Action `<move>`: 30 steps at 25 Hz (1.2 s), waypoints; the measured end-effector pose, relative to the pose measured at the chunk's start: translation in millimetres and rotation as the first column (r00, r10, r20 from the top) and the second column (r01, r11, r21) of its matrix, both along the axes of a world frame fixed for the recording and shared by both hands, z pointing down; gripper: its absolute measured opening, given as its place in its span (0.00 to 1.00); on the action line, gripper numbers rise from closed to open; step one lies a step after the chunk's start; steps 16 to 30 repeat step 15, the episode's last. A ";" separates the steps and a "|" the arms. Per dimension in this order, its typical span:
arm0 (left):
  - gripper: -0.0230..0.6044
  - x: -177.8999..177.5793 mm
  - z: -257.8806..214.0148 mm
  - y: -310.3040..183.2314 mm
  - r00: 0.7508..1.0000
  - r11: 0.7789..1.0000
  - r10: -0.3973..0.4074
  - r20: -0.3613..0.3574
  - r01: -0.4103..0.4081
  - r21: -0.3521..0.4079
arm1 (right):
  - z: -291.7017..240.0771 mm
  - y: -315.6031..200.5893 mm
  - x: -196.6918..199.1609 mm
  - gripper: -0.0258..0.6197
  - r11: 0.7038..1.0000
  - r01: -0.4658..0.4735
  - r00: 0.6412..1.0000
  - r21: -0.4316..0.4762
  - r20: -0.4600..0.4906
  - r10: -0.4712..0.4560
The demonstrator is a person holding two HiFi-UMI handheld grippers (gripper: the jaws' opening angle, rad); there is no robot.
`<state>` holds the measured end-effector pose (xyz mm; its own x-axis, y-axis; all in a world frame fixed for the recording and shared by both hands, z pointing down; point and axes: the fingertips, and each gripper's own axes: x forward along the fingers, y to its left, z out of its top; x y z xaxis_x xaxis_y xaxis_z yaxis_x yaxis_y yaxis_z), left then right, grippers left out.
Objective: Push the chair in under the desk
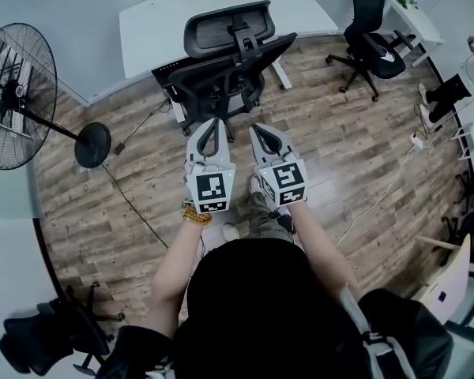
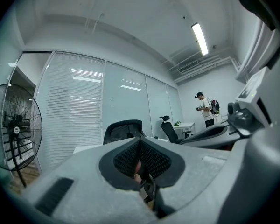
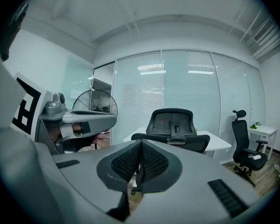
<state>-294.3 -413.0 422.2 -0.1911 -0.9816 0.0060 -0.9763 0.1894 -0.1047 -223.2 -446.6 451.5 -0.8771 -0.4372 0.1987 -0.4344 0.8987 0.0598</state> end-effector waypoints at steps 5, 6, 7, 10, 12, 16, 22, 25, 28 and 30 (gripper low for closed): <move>0.04 -8.8 0.7 -16.8 1.000 1.000 -0.002 0.007 0.002 -0.010 | 0.5 -21.9 -3.5 0.04 1.000 0.002 1.000 -0.006 -0.014 -0.002; 0.04 -11.0 0.5 -21.4 1.000 1.000 -0.004 0.011 0.004 -0.012 | 0.2 -28.0 -4.7 0.04 1.000 0.006 1.000 -0.004 -0.017 -0.006; 0.04 -13.2 0.4 -26.6 1.000 1.000 -0.005 0.015 0.006 -0.014 | 0.2 -34.8 -5.6 0.04 1.000 0.010 1.000 -0.001 -0.021 -0.010; 0.04 -21.4 0.0 -43.9 1.000 1.000 -0.011 0.014 0.012 -0.024 | 1.9 -59.0 -9.0 0.04 0.999 0.037 0.998 0.004 -0.041 -0.037; 0.04 -26.7 -2.5 -56.2 1.000 0.999 -0.014 0.023 0.014 -0.032 | 3.1 -77.8 -10.9 0.04 0.998 0.064 0.996 0.019 -0.068 -0.063; 0.04 -32.0 -6.2 -75.9 0.997 0.999 -0.005 0.076 0.009 -0.050 | 4.1 -110.0 -11.3 0.04 0.993 0.105 0.988 0.059 -0.123 -0.097; 0.04 -32.0 -6.2 -75.9 0.997 0.999 -0.005 0.076 0.009 -0.050 | 4.1 -110.0 -11.3 0.04 0.993 0.105 0.988 0.059 -0.123 -0.097; 0.04 -32.0 -6.2 -75.9 0.997 0.999 -0.005 0.076 0.009 -0.050 | 4.1 -110.0 -11.3 0.04 0.993 0.105 0.988 0.059 -0.123 -0.097; 0.04 -32.0 -6.2 -75.9 0.997 0.999 -0.005 0.076 0.009 -0.050 | 4.1 -110.0 -11.3 0.04 0.993 0.105 0.988 0.059 -0.123 -0.097; 0.04 -32.0 -6.2 -75.9 0.997 0.999 -0.005 0.076 0.009 -0.050 | 4.1 -110.0 -11.3 0.04 0.993 0.105 0.988 0.059 -0.123 -0.097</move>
